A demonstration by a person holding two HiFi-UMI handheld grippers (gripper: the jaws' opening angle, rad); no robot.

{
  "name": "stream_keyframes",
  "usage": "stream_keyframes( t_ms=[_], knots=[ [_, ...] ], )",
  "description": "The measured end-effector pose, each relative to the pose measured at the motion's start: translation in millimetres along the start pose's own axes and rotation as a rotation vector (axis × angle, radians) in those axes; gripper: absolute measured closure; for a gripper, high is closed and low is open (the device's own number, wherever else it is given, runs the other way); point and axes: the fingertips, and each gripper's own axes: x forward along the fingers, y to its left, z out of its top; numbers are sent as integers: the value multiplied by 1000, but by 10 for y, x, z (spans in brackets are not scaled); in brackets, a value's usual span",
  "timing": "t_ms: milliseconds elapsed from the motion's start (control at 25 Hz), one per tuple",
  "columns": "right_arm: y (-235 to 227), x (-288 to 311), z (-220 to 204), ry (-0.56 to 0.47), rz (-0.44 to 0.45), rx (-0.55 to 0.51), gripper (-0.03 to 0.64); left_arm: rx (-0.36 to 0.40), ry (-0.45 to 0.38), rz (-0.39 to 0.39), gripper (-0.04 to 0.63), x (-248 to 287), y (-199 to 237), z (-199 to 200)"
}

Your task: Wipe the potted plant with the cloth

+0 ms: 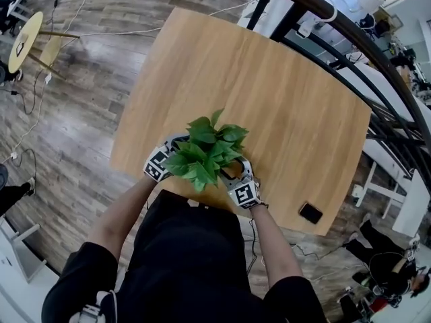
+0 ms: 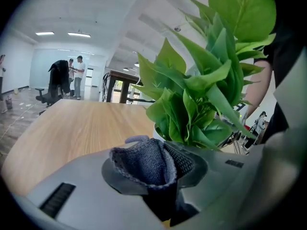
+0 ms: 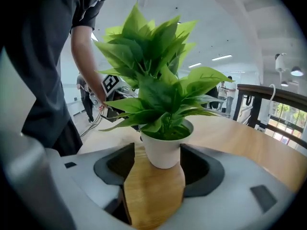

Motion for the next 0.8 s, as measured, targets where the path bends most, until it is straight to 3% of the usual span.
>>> stream_keyframes(
  t_ms=[240, 440, 680, 800],
  knots=[
    [-83, 79, 28, 12, -8, 21, 344, 52, 23, -76, 453, -78, -161, -59],
    [-83, 104, 58, 21, 1, 29, 344, 28, 17, -70, 456, -138, -242, -142],
    [-70, 121, 59, 27, -16, 50, 344, 73, 59, -161, 456, -159, -489, -235],
    [-68, 159, 87, 19, -22, 68, 344, 51, 57, -161, 454, -168, -569, -271]
  ],
)
